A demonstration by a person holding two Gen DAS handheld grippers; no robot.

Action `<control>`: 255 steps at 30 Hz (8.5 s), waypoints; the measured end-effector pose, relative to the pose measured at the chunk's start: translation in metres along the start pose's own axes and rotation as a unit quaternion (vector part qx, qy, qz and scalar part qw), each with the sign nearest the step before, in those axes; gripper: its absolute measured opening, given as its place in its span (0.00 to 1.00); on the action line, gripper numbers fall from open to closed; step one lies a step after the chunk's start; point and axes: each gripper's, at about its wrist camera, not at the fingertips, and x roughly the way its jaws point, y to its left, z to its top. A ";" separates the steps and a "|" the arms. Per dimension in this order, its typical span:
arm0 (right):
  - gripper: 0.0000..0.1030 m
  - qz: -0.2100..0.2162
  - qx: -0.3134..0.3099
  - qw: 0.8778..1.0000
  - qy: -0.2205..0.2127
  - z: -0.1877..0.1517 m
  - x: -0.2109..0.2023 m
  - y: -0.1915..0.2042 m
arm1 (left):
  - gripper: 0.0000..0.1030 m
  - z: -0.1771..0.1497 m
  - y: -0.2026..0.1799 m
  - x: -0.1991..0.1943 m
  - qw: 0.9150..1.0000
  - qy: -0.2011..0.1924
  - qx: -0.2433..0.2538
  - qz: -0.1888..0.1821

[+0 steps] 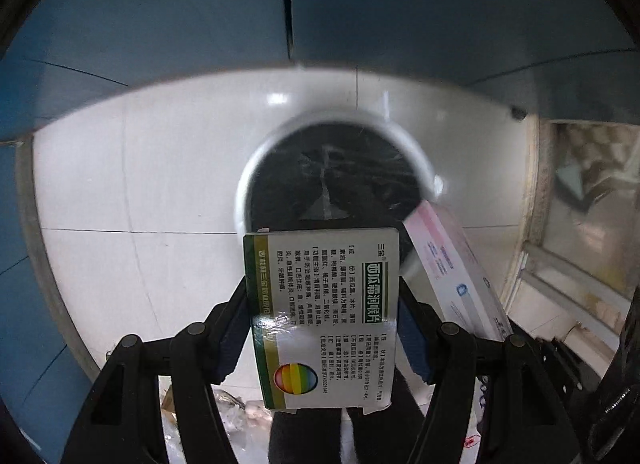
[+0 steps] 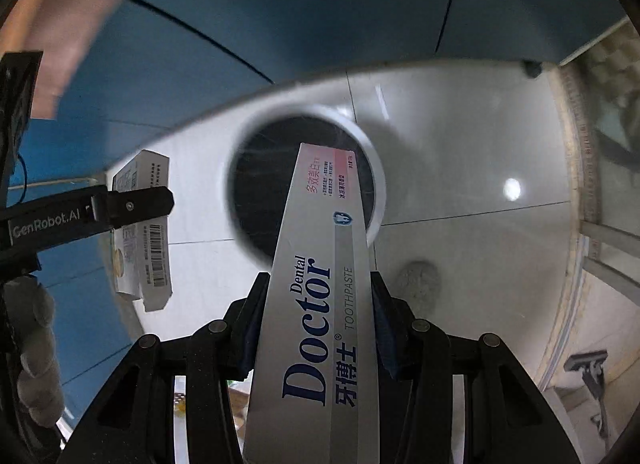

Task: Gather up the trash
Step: 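Carry both boxes down over the floor bin and open both grippers, then raise both tools back toward the counter, then grasp the red wrapper strip with the right gripper while the left grasps a dark green scrap, then lower both grippers over the bin and release the red strip and green scrap, then raise both tools back toward the counter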

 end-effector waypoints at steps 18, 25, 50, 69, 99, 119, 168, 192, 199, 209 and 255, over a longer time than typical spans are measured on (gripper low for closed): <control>1.00 -0.081 -0.017 0.996 0.024 0.019 0.082 -0.008 | 1.00 -0.026 0.046 0.001 0.992 -0.064 -0.039 0.103; 1.00 -0.095 -0.008 0.995 -0.001 0.022 0.050 -0.014 | 1.00 -0.051 0.046 -0.040 0.989 -0.081 -0.040 0.114; 1.00 -0.090 -0.016 0.993 -0.080 -0.073 -0.312 0.073 | 1.00 -0.188 0.003 -0.310 0.990 -0.126 0.018 0.065; 1.00 0.008 0.024 0.988 -0.153 -0.077 -0.463 0.125 | 1.00 -0.171 0.010 -0.475 0.956 -0.289 0.008 0.056; 0.50 0.018 0.043 0.986 -0.161 0.427 -0.461 0.045 | 0.80 0.190 -0.006 -0.501 0.952 -0.236 -0.165 0.104; 0.07 -0.060 -0.059 0.969 -0.231 0.421 -0.480 0.054 | 0.17 0.173 -0.032 -0.497 0.942 -0.267 -0.152 0.133; 0.07 -0.027 -0.006 0.993 -0.115 -0.010 -0.210 0.079 | 0.17 -0.070 -0.003 -0.204 0.992 -0.126 0.000 0.019; 0.23 0.036 0.030 0.999 0.014 0.042 0.044 0.010 | 0.88 -0.016 0.015 -0.051 0.999 -0.042 0.006 0.027; 0.67 -0.027 0.008 1.000 0.005 0.041 0.035 0.007 | 1.00 -0.020 0.019 -0.057 0.997 -0.056 0.002 0.053; 1.00 -0.103 -0.023 0.994 -0.030 0.031 -0.012 0.007 | 1.00 -0.045 0.018 -0.087 0.995 -0.076 -0.013 0.068; 1.00 0.025 0.038 0.969 -0.245 0.035 -0.520 0.063 | 1.00 -0.091 -0.065 -0.518 0.915 -0.372 -0.055 0.147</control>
